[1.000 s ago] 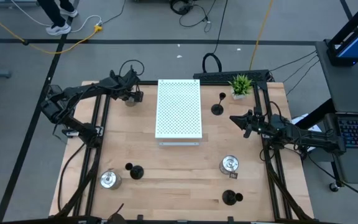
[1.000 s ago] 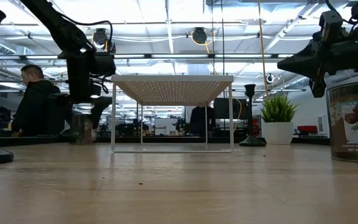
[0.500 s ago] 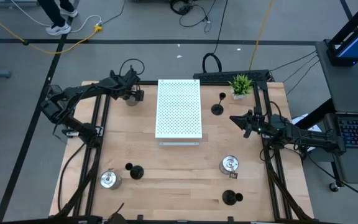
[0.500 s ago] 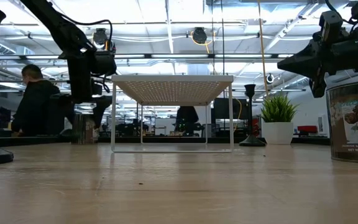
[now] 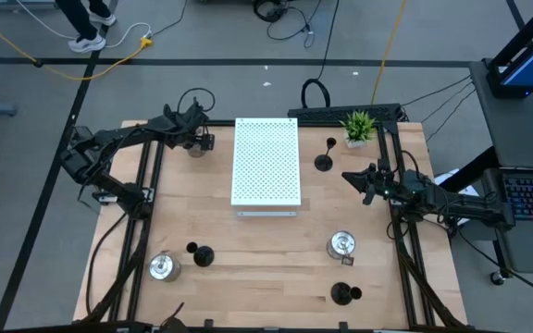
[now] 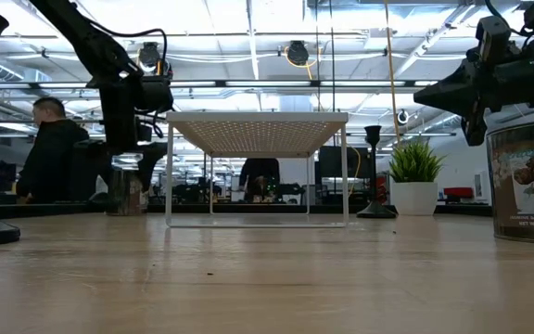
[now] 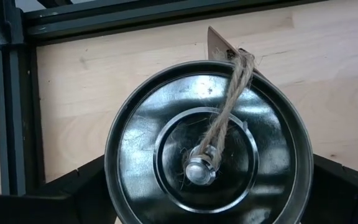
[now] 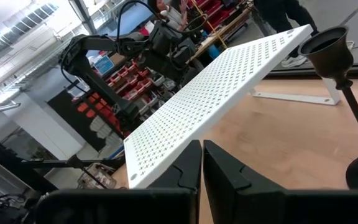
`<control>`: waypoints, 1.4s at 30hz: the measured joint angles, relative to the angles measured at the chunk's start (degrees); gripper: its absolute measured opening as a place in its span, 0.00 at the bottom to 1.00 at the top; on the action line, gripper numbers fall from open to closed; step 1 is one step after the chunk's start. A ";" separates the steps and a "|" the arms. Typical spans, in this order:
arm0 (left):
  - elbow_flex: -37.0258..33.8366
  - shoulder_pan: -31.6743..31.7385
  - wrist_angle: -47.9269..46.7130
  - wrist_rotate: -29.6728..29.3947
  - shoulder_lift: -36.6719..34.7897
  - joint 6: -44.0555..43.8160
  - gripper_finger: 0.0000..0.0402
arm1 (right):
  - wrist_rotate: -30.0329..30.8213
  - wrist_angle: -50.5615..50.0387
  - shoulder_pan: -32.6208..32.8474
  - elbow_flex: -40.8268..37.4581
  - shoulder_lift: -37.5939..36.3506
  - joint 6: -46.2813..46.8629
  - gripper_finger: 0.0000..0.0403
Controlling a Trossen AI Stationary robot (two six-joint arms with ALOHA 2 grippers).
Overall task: Pick & Place candle stick holders
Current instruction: Put the top silver scented candle on the shelf
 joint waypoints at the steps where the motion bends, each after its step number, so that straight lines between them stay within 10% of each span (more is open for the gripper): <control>1: -0.01 0.02 -0.01 -0.02 0.03 0.00 0.93 | 0.00 0.00 0.00 0.00 0.00 0.31 0.02; 42: -0.27 -0.03 -1.51 2.10 -4.52 -0.61 0.89 | 0.00 0.00 0.01 -0.01 -0.01 0.55 0.02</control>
